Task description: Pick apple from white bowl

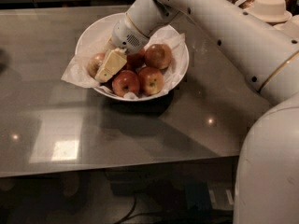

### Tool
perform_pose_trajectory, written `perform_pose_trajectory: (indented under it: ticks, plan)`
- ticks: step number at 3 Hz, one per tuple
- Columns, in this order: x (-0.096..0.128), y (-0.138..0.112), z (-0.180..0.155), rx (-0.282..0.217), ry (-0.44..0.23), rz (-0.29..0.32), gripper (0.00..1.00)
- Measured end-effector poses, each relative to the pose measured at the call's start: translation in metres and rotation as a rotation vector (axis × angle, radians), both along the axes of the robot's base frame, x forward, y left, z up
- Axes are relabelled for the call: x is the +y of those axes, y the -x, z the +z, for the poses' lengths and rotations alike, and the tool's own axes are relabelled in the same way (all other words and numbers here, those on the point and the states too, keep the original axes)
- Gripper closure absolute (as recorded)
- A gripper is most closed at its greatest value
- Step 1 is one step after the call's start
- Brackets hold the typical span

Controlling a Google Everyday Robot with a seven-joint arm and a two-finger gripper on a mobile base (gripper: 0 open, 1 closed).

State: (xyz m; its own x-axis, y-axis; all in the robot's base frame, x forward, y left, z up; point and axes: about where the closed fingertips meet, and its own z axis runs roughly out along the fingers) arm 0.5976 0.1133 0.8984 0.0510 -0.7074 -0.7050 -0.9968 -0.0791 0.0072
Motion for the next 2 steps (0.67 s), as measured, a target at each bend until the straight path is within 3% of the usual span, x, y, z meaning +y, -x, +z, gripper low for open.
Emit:
perform_pose_trajectory:
  ticks: [2]
  plan:
    - [-0.0012,-0.0002,-0.0021,0.004,0.0,-0.004,0.93]
